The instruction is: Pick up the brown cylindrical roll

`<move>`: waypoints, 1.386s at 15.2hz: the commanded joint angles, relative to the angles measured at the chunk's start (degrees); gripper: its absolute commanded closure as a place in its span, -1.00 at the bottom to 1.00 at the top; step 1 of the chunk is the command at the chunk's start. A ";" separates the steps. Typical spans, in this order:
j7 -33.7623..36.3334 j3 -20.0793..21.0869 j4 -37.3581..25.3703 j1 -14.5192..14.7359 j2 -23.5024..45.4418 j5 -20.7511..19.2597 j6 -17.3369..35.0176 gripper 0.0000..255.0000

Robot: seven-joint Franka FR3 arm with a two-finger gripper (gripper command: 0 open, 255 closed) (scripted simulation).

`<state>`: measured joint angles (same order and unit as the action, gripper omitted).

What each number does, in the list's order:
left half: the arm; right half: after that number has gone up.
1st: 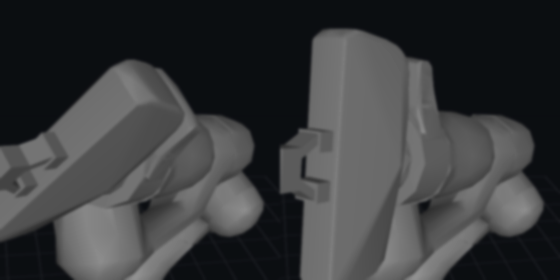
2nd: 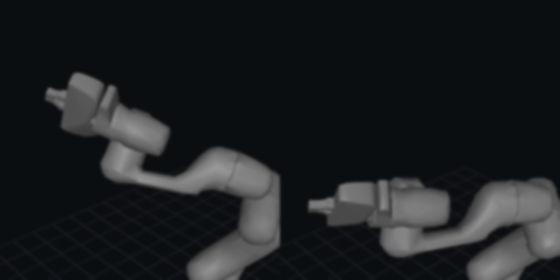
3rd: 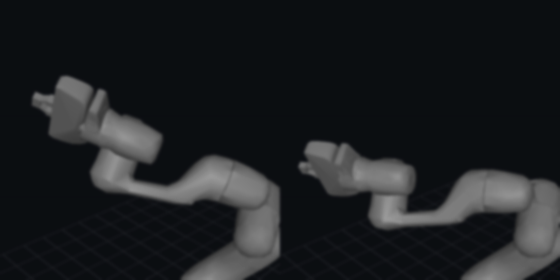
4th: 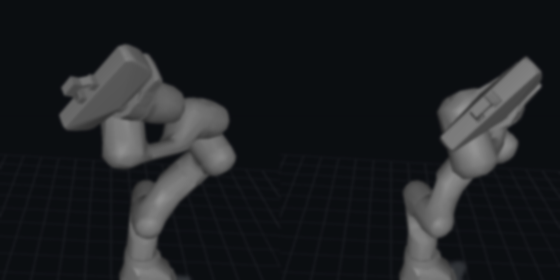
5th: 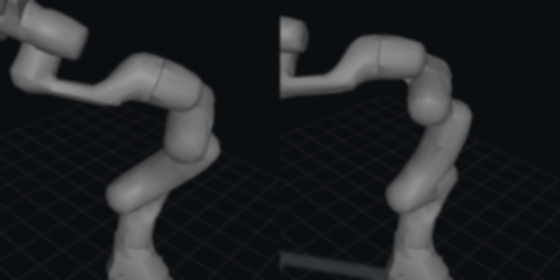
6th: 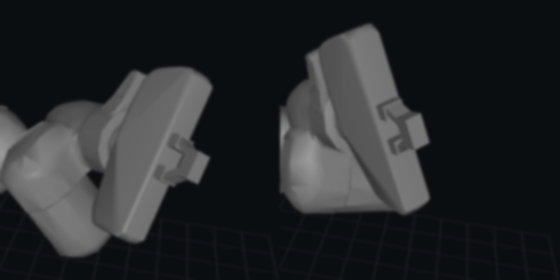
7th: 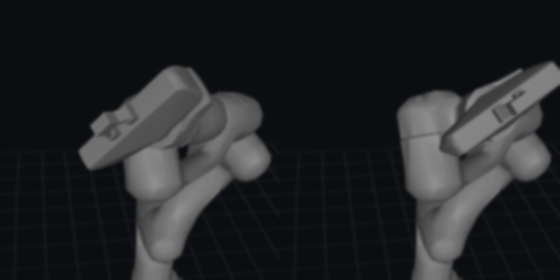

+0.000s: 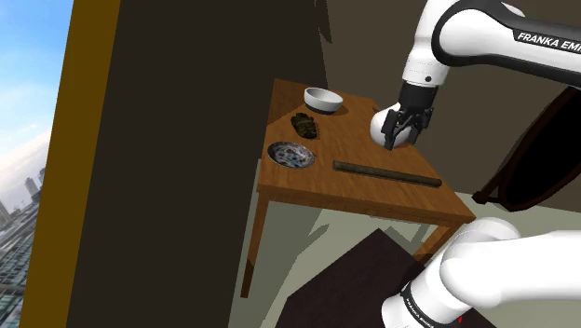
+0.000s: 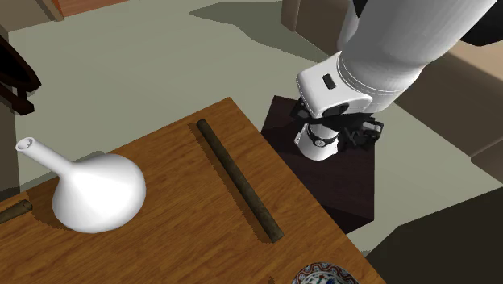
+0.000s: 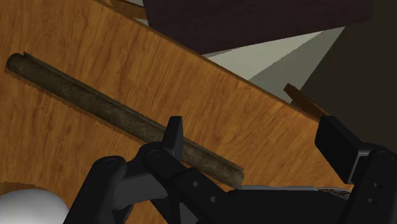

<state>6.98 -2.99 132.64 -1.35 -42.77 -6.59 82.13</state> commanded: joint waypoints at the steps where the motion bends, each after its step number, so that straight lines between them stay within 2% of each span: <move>1: 0.00 0.00 0.00 0.00 0.00 0.00 0.00 -1.00; 6: -17.86 -8.17 8.40 2.33 -5.00 -7.29 6.88 -1.00; 11: -35.54 -17.94 13.61 4.38 -6.21 -14.95 15.12 -1.00; 16: -53.04 -29.07 15.24 7.56 -2.98 -21.53 24.75 -1.00; 21: -69.18 -40.51 13.71 13.34 3.32 -25.02 34.24 -1.00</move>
<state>-59.01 -41.33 146.66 10.78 -40.72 -31.03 114.47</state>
